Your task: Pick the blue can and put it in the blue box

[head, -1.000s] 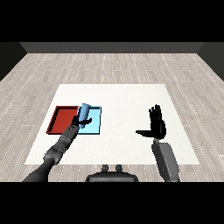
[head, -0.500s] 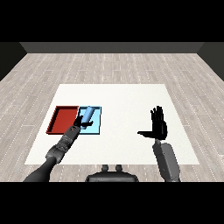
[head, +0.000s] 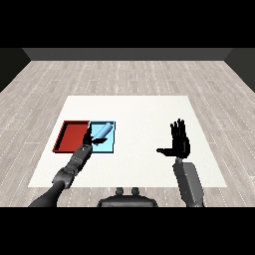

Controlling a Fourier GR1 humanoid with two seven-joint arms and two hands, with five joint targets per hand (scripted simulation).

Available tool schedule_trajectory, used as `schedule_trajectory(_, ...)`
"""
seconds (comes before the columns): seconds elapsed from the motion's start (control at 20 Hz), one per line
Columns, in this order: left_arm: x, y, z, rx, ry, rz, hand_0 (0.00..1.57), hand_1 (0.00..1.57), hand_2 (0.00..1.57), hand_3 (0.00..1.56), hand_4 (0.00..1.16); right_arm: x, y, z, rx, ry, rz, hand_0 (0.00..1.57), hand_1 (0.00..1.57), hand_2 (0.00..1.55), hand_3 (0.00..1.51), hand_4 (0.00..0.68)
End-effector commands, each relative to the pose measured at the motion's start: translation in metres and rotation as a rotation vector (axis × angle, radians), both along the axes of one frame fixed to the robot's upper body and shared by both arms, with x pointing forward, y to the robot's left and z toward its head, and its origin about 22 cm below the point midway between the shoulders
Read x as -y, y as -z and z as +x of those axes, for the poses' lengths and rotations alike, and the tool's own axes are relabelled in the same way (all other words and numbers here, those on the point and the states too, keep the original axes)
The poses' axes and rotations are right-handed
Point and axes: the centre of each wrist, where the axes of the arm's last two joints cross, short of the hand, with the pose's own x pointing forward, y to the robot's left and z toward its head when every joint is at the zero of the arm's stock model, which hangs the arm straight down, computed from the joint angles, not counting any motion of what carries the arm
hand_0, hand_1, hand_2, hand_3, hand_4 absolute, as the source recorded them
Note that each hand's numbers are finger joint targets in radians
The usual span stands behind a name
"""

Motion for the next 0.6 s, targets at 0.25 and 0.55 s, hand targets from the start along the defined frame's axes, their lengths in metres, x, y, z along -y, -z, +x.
schedule_trajectory(0.25, -0.005, -0.034, 0.011, 0.597, 0.162, -0.097, 0.0, 0.0, 0.0, 0.0, 0.0, -0.001, 0.0, -0.005, -0.006, -0.007, 0.015, 0.0, 0.0, 0.0, 0.0, 0.0)
schedule_trajectory(0.55, 0.029, -0.04, -0.011, 0.81, 0.352, -0.263, 0.0, 0.0, 0.0, 0.0, 0.0, 0.015, -0.011, -0.002, -0.033, -0.021, -0.063, 0.0, 0.0, 0.0, 0.0, 0.0)
